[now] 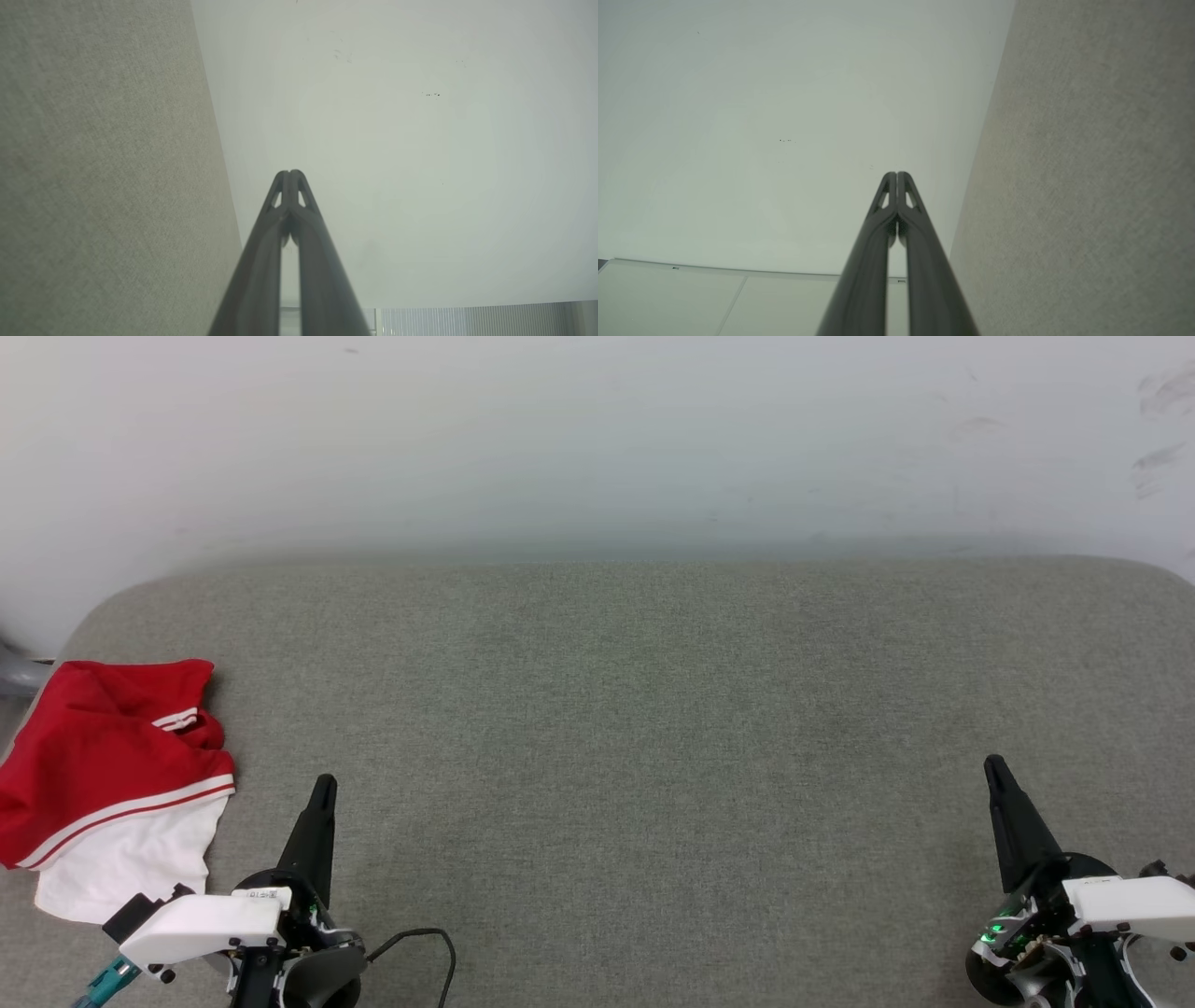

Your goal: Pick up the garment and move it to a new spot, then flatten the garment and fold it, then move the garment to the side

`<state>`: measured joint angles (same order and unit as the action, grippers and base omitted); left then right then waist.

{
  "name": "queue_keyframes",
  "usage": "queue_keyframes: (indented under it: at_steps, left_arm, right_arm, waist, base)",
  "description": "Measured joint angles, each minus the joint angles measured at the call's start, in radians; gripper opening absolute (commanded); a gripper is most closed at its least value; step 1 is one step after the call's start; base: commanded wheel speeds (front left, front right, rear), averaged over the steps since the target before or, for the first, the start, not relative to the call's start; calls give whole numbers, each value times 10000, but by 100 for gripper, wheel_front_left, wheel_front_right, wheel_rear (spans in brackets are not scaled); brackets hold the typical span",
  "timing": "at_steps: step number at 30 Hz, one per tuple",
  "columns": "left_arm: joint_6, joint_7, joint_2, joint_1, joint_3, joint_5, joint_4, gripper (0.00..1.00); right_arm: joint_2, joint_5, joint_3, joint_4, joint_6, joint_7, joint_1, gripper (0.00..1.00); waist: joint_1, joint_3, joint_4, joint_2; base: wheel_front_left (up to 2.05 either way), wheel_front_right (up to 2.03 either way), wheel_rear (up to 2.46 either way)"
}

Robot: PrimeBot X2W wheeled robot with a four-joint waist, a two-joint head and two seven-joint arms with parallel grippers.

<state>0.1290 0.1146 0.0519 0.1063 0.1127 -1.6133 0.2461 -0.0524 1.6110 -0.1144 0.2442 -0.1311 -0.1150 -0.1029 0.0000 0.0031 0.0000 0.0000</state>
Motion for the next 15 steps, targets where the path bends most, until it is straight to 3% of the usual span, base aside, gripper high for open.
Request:
queue_keyframes:
  at_steps: [15]
  left_arm:
    - [0,0,0,1,0,-2,0,0]
  right_arm:
    - [0,0,0,0,0,0,0,0]
  waist:
    - [0,0,0,0]
  base:
    - [0,0,0]
